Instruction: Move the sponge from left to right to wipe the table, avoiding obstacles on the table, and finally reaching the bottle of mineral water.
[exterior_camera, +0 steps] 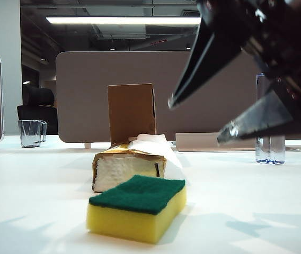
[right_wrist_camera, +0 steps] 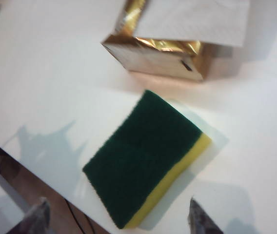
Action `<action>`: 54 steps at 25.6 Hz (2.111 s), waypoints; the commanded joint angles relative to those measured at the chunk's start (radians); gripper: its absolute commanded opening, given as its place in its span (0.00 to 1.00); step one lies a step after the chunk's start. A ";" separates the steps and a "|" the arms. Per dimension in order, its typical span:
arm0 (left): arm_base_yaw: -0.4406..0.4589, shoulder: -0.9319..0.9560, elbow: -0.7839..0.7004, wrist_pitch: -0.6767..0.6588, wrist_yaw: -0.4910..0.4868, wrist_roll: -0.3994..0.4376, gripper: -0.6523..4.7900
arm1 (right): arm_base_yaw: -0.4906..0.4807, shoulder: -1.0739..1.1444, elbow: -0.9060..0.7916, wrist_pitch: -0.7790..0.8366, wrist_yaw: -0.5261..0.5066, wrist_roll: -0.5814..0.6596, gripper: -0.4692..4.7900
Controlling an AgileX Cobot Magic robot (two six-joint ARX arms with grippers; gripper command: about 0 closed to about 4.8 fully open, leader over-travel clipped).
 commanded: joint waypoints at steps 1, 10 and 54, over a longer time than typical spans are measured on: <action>-0.002 -0.001 0.005 0.006 0.005 0.001 0.45 | 0.000 0.021 -0.025 0.068 -0.001 0.043 0.79; -0.014 -0.002 0.005 0.006 0.007 0.001 0.45 | 0.000 0.116 -0.034 0.135 -0.002 0.082 0.78; -0.014 -0.005 0.005 0.006 0.007 -0.002 0.45 | 0.019 0.548 0.038 0.368 -0.060 0.225 0.67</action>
